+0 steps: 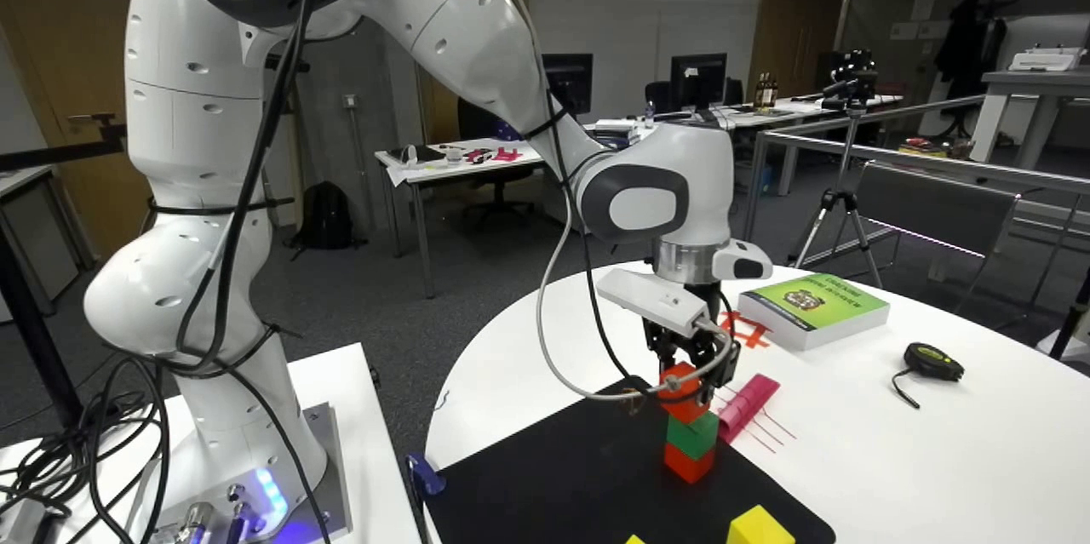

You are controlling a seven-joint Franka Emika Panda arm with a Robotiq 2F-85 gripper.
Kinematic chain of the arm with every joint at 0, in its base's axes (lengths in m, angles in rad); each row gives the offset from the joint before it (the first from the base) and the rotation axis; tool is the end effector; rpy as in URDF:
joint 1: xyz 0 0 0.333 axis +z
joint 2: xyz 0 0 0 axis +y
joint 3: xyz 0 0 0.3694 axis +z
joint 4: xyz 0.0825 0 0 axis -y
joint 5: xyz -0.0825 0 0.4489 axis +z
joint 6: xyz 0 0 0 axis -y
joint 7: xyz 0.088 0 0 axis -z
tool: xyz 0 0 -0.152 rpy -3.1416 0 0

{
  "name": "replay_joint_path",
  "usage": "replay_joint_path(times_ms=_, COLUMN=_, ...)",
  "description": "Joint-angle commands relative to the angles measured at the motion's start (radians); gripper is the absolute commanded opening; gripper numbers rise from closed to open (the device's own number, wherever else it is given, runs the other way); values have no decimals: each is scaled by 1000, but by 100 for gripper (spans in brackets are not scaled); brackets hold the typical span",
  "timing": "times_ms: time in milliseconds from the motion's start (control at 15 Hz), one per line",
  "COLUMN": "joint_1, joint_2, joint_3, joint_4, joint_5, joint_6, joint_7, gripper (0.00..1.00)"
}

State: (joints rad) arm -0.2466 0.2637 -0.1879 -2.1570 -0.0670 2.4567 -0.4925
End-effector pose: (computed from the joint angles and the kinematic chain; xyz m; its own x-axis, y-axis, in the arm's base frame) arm 0.5687 -0.2666 0.2397 0.9932 0.1156 -0.0116 0.1161 -0.9883 0.0993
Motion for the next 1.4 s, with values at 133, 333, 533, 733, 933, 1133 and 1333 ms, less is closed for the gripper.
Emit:
replay_joint_path(times_ms=133, joint_1=-20, joint_2=34, joint_3=33, joint_4=54, joint_5=-8, joint_6=-18, joint_7=-59, gripper=31)
replay_joint_path(times_ms=333, joint_1=-21, joint_2=43, joint_3=38, joint_4=65, joint_5=-15, joint_6=-16, joint_7=-72, gripper=31)
replay_joint_path(times_ms=533, joint_1=-26, joint_2=54, joint_3=36, joint_4=78, joint_5=-17, joint_6=-23, joint_7=-81, gripper=31)
replay_joint_path(times_ms=733, joint_1=-30, joint_2=57, joint_3=36, joint_4=81, joint_5=-15, joint_6=-23, joint_7=-86, gripper=31)
replay_joint_path(times_ms=933, joint_1=-33, joint_2=61, joint_3=35, joint_4=82, joint_5=-16, joint_6=-24, joint_7=-88, gripper=31)
replay_joint_path(times_ms=1133, joint_1=-35, joint_2=68, joint_3=33, joint_4=84, joint_5=-21, joint_6=-23, joint_7=-89, gripper=31)
replay_joint_path(times_ms=1333, joint_1=-37, joint_2=78, joint_3=34, joint_4=89, joint_5=-26, joint_6=-22, joint_7=-90, gripper=31)
